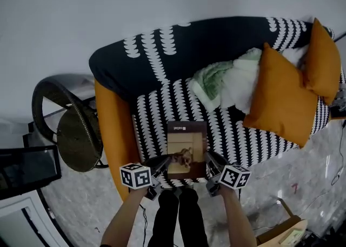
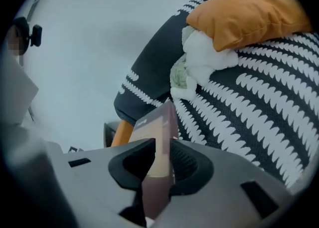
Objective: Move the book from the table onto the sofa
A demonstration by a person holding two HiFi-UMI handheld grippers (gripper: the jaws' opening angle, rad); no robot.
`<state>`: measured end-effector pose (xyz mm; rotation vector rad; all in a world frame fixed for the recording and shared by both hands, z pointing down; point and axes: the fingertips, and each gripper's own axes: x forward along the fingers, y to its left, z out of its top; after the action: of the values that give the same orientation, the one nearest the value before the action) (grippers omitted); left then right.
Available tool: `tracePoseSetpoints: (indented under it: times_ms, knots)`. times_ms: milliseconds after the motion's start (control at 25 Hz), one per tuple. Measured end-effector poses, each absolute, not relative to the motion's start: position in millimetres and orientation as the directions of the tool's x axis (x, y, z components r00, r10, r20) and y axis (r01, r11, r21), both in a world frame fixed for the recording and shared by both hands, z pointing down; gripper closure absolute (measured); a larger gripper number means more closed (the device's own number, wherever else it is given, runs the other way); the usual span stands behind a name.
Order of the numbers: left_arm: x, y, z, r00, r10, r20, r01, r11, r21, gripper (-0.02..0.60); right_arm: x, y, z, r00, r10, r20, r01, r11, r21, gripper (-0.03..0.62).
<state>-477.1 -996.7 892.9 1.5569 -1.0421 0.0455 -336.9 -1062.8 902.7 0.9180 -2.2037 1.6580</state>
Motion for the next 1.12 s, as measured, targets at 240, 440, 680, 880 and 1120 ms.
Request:
tracePoseSetpoints:
  times_ms: [240, 440, 680, 880, 1120]
  knots:
    - [-485, -1007, 898, 0.542, -0.595, 0.593, -0.679, 0.106, 0.727, 0.532, -333, -1066, 906, -0.763, -0.342, 0.549, -0.623, 0.161, -0.765, 0.507]
    - [-487, -1007, 883, 0.532, -0.600, 0.597, -0.699, 0.087, 0.710, 0.532, -332, -1067, 891, -0.764, -0.354, 0.539, -0.620, 0.172, -0.766, 0.507]
    - [-479, -1008, 844, 0.539, -0.620, 0.569, -0.710, 0.029, 0.704, 0.534, -337, -1057, 853, -0.787, -0.352, 0.506, -0.595, 0.218, -0.774, 0.517]
    - [-474, -1005, 819, 0.543, -0.633, 0.552, -0.721, -0.014, 0.692, 0.546, -339, -1048, 826, -0.796, -0.361, 0.486, -0.586, 0.254, -0.769, 0.549]
    - [-467, -996, 757, 0.537, -0.663, 0.522, -0.748, -0.089, 0.658, 0.560, -338, -1036, 763, -0.800, -0.424, 0.425, -0.570, 0.316, -0.759, 0.566]
